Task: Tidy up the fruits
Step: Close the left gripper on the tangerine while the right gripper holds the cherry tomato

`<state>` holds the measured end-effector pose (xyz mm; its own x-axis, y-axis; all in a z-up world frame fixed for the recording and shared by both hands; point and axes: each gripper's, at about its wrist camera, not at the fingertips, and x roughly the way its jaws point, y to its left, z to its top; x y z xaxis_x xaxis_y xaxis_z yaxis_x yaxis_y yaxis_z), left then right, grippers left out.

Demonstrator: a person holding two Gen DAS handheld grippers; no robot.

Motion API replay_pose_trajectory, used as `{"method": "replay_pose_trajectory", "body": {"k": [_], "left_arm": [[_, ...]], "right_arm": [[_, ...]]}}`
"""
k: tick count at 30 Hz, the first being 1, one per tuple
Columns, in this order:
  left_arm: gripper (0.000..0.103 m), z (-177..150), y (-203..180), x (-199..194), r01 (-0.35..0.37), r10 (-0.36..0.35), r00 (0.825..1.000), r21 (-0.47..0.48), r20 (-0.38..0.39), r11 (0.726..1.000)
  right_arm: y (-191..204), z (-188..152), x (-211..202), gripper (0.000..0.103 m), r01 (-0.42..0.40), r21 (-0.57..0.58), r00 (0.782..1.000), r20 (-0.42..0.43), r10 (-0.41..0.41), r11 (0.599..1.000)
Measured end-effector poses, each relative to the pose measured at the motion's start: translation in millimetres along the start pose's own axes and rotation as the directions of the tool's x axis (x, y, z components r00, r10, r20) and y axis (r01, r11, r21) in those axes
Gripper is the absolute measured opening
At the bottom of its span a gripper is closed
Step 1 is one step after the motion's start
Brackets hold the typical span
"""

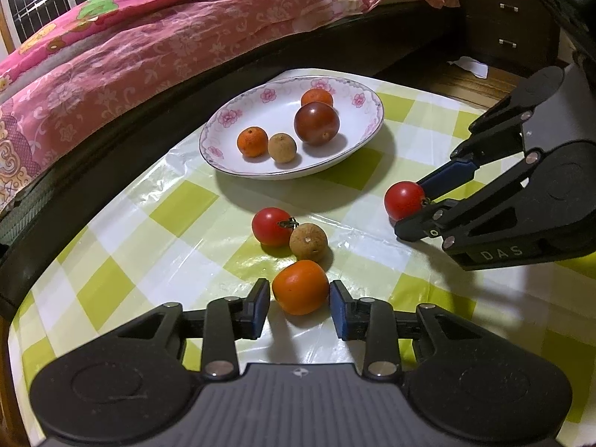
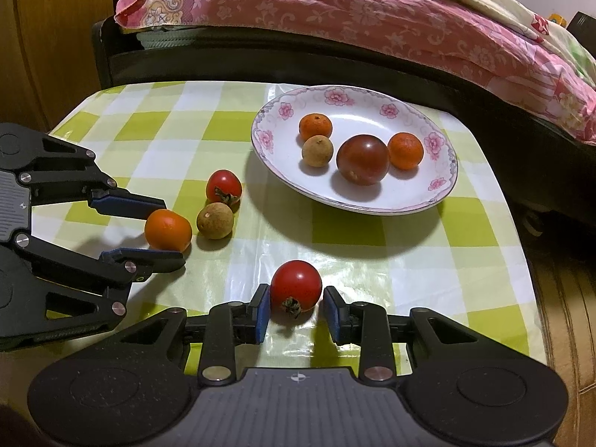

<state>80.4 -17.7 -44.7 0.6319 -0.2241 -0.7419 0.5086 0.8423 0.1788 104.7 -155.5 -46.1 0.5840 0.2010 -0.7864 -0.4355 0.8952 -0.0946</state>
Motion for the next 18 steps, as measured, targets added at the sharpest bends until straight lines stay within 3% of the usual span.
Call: {"method": "replay_pose_trajectory", "body": {"k": [18], "left_arm": [[0.039, 5.0, 0.5, -5.8, 0.012, -0.012, 1.000, -0.012, 0.009, 1.000]], "right_arm": [[-4.9, 1.3, -6.3, 0.024, -0.024, 0.032, 1.000, 0.018, 0.023, 0.999]]}}
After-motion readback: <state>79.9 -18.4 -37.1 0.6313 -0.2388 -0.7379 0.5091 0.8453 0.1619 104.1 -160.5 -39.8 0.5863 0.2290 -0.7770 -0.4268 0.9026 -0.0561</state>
